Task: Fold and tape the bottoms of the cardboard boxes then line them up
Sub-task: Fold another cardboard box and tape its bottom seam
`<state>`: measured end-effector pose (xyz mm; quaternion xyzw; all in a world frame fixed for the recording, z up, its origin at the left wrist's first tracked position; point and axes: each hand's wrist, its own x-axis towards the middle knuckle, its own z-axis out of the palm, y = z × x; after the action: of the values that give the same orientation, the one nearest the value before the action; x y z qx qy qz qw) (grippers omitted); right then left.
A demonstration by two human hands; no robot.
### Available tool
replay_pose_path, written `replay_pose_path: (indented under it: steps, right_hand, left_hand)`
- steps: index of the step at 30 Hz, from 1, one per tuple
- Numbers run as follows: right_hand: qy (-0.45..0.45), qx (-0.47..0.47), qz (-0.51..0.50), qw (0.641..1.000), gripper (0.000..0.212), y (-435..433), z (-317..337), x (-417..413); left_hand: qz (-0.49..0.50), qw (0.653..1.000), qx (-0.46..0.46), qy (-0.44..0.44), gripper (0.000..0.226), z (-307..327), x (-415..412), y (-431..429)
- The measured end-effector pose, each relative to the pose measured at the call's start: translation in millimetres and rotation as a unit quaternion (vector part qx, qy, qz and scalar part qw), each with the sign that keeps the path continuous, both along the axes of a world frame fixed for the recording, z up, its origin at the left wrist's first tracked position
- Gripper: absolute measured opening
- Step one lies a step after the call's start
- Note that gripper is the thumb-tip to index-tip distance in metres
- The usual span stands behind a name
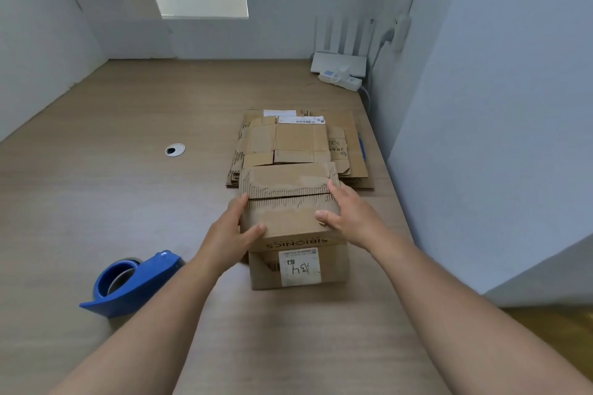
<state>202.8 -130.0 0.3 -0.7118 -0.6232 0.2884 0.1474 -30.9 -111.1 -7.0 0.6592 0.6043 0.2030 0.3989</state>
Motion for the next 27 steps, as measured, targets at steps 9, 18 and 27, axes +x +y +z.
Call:
replay_pose_path:
  steps: [9,18,27]
  right_hand:
    - [-0.066,-0.059,0.035,0.995,0.076,-46,-9,-7]
    - [-0.04,-0.075,0.046,0.995,0.079,-49,-47,-9]
    - [-0.155,-0.018,0.076,0.985,0.071,-52,-44,-21]
  left_hand:
    - [0.004,0.998,-0.006,0.054,0.062,-23,-14,-31]
    - [-0.039,0.984,-0.016,0.175,0.06,-33,-13,-47]
    - [-0.143,0.935,0.07,0.316,0.082,-39,10,-56]
